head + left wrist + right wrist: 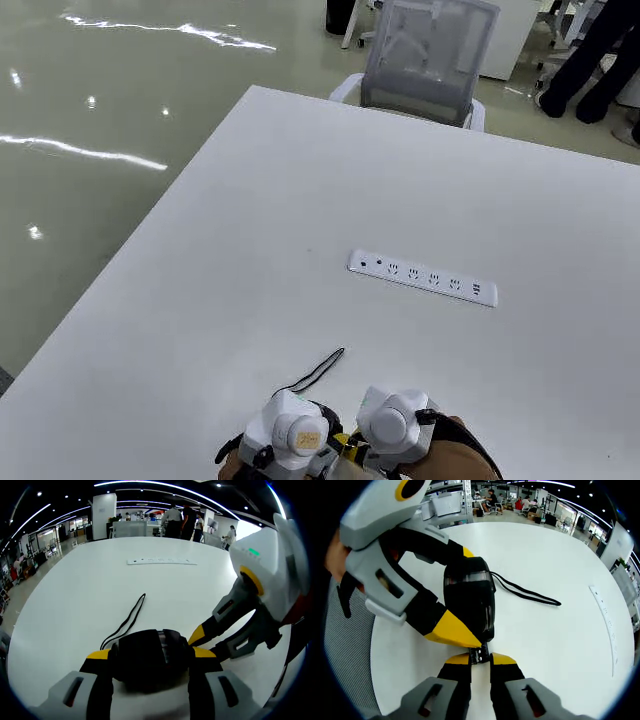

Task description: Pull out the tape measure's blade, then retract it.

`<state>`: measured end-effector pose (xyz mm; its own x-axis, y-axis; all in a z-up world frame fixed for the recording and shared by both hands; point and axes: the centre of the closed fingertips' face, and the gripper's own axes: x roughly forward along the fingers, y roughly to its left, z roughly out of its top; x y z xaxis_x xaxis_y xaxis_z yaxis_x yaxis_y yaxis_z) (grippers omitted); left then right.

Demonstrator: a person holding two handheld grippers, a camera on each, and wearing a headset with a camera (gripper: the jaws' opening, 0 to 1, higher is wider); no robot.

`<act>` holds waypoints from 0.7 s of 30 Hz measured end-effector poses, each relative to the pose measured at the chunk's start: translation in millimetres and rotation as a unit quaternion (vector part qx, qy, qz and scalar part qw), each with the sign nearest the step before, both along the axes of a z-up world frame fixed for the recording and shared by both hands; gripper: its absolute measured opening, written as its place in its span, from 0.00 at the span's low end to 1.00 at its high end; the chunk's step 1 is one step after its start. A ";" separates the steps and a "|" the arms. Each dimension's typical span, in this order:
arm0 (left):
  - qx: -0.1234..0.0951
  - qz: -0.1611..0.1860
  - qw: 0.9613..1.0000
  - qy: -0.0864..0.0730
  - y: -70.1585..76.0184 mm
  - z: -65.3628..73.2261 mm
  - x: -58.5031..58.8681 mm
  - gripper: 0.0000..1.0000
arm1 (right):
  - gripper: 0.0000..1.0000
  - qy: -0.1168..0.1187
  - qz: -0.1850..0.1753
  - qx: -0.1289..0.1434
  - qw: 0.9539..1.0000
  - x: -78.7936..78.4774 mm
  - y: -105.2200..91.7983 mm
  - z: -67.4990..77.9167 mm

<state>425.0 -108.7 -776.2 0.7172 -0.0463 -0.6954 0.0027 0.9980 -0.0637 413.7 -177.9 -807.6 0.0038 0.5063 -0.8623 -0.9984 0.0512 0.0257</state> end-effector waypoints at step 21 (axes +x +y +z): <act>-0.004 0.001 1.000 0.002 0.9 1.3 2.9 0.57 | 0.11 0.001 -0.006 0.007 1.000 1.4 7.0 1.2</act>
